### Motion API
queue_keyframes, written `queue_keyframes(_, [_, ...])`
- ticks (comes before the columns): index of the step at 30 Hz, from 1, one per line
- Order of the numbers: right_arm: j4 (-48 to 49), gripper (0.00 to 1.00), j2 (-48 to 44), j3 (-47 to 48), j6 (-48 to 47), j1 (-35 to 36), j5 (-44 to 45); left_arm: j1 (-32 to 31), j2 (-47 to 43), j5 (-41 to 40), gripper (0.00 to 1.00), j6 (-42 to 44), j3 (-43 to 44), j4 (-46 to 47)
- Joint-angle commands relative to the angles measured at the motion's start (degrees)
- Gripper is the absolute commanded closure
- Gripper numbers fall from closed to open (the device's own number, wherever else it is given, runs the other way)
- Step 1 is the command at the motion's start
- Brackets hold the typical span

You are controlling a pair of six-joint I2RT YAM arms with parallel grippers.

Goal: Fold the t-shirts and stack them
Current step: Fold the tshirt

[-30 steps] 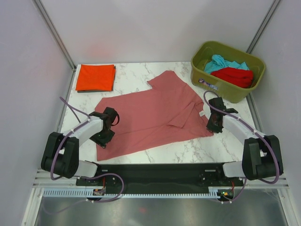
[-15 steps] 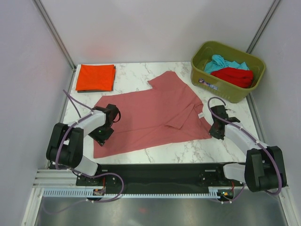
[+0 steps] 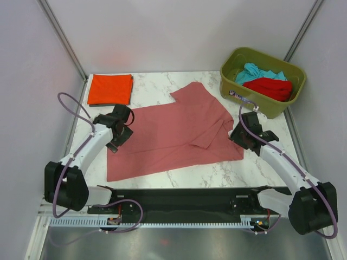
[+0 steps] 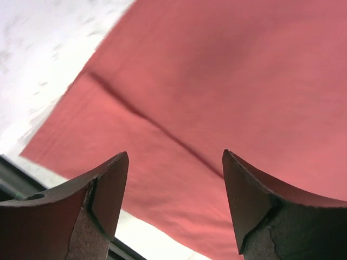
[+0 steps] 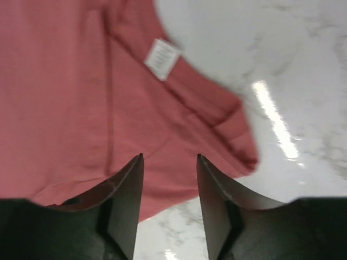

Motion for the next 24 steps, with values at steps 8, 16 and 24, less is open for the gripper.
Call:
queue_keyframes(8, [25.7,0.13,4.89,-6.87,17.17,12.77,-8.24,0.32,-9.29,16.69,0.15,26.9,4.61,12.41])
queue_keyframes(16, [30.81,0.12,10.7,-6.79,20.26,17.7,-4.2,0.68,-12.36,41.33,0.13,37.92,-4.28,25.87])
queue_keyframes(24, [31.86,0.12,13.77,-7.14,23.07,18.49,-2.62,0.68,-14.57,44.41,0.12,39.6,-5.35,27.55])
